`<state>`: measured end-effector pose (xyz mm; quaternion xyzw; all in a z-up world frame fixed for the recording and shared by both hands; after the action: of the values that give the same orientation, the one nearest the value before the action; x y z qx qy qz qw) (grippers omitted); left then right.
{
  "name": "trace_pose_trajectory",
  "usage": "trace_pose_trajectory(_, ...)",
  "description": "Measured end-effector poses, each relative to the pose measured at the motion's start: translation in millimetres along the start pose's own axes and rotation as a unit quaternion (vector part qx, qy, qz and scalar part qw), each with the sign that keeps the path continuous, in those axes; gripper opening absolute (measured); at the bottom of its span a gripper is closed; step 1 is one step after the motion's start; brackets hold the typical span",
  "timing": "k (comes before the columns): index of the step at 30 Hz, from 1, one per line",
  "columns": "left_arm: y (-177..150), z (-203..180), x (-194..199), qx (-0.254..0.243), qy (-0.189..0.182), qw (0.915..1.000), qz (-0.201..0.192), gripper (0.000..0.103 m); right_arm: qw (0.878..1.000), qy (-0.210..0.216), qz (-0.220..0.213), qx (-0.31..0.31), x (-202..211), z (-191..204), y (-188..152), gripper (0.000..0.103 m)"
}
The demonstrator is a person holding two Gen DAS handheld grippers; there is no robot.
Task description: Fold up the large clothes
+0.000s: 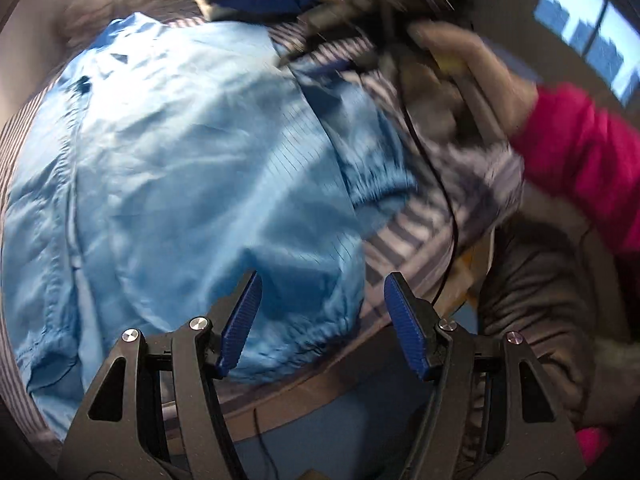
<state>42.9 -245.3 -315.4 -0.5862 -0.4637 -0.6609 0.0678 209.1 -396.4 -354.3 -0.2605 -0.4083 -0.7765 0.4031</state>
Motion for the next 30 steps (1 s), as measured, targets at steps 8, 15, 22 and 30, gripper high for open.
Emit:
trace_pose_trajectory(8, -2.3, 7.4, -20.5, 0.003, 0.013, 0.9999, 0.011, 0.008, 1.0, 0.014, -0.008, -0.011, -23.1, -6.7, 33.1, 0.046)
trace_pose_trajectory(15, 8.2, -2.1, -8.4, 0.052, -0.055, 0.9971, 0.004, 0.005, 0.999, 0.022, -0.018, -0.034, -42.6, -17.7, 75.4, 0.023)
trace_pose_trajectory(22, 32.3, -28.0, 7.1, 0.074, -0.129, 0.9889, -0.012, 0.005, 0.999, -0.04, -0.002, 0.016, -43.0, -24.4, 105.7, 0.0)
trace_pose_trajectory(30, 39.2, -61.9, -38.3, 0.062, -0.153, 0.9861, 0.024, 0.005, 0.997, -0.066, 0.005, 0.041, -44.2, -39.2, 119.0, 0.005)
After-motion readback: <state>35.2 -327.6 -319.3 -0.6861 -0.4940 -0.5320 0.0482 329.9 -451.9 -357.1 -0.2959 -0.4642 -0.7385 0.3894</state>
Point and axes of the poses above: each gripper's, at about its wrist camera, not at the fingertips, and x roughly against the way its jaws point, z to its left, y to its top, the point moved 7 cm from there along -x, roughly the way its jaws point, and after that the axes turned 3 degrees about -z, right-handed, at the moved point
